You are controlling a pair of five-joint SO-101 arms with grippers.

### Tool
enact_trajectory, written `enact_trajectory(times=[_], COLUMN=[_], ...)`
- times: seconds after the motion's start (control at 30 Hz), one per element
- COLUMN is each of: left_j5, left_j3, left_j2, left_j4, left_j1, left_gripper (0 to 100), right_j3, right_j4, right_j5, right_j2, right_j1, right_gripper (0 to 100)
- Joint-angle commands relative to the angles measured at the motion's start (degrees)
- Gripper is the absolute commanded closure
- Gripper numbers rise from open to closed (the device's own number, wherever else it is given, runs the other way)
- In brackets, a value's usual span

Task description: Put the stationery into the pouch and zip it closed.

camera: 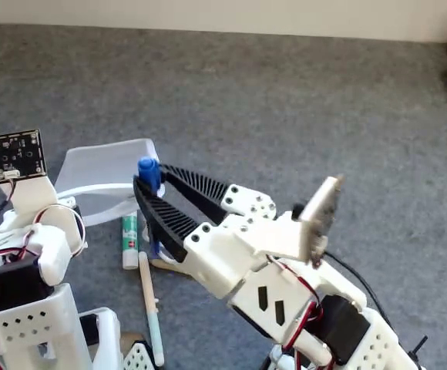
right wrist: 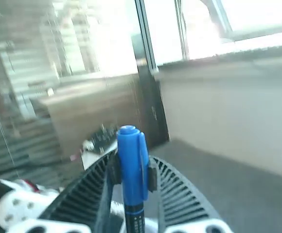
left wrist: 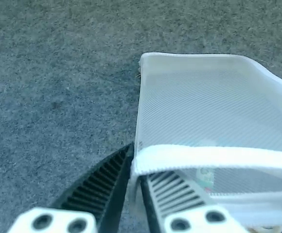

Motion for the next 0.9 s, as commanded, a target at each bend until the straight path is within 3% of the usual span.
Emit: enact_trajectory(times=[0.0, 0.33, 0.53, 0.7, 0.87], left_j5=[-0.1, -0.1, -0.1, -0.1, -0.1], left_j3=[-0.3, -0.3, -0.3, -0.4, -0.3], left_j2=[0.7, 0.7, 0.7, 0.7, 0.7], left_j4=[-1.3, -1.3, -1.5, -1.7, -1.6], left_j1=[1.4, 1.4, 1.4, 1.4, 1.4], left_gripper=[99, 99, 99, 99, 99], right_j3=[0.5, 18.2, 21.3, 20.5, 17.7], right_j4=[-8.5, -38.4, -45.0, -45.8, -58.3], right_j5=[-0.2, -0.2, -0.2, -0.1, 5.5], right_j2=[-0.7, -0.7, 0.3, 9.8, 18.4], right_j1=[-0.6, -0.6, -3.4, -5.8, -4.9], right_gripper=[99.3, 99.3, 99.3, 99.3, 99.3])
